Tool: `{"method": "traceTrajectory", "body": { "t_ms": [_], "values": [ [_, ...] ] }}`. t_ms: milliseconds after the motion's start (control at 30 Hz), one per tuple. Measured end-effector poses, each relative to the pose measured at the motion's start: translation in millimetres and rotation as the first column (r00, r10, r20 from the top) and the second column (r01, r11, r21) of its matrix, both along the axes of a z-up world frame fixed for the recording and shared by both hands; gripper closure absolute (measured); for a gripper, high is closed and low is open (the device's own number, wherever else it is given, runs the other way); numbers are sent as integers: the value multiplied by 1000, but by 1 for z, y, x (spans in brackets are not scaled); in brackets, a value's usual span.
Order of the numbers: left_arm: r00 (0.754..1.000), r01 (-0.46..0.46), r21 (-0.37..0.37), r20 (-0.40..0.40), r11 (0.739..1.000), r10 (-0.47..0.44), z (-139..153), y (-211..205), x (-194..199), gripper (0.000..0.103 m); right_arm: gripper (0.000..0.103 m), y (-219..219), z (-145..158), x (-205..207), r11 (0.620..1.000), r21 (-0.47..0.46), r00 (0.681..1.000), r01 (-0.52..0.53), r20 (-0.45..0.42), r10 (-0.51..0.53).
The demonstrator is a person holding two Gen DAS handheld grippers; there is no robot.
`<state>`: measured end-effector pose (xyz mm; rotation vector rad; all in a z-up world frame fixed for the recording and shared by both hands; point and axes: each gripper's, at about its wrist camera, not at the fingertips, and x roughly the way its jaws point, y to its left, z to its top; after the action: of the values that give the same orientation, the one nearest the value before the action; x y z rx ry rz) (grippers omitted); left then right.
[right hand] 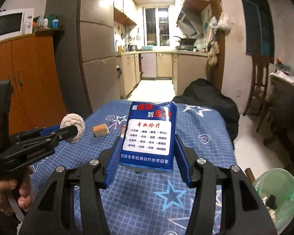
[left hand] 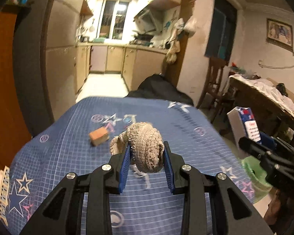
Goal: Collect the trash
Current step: 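Carry the twine ball and blue box over the bin and release both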
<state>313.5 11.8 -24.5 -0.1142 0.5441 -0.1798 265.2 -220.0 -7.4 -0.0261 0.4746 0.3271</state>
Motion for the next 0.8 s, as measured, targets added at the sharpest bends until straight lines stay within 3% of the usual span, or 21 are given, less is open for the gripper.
{"method": "traceTrajectory", "body": {
  "t_ms": [400, 800],
  "values": [
    [985, 166, 29, 39, 986, -167, 31, -100, -36, 70, 53, -79, 22, -35, 988, 0, 987, 152, 47, -152],
    [932, 359, 31, 37, 933, -360, 42, -243, -31, 70, 53, -181, 13, -48, 943, -35, 943, 332, 20, -332]
  ]
}}
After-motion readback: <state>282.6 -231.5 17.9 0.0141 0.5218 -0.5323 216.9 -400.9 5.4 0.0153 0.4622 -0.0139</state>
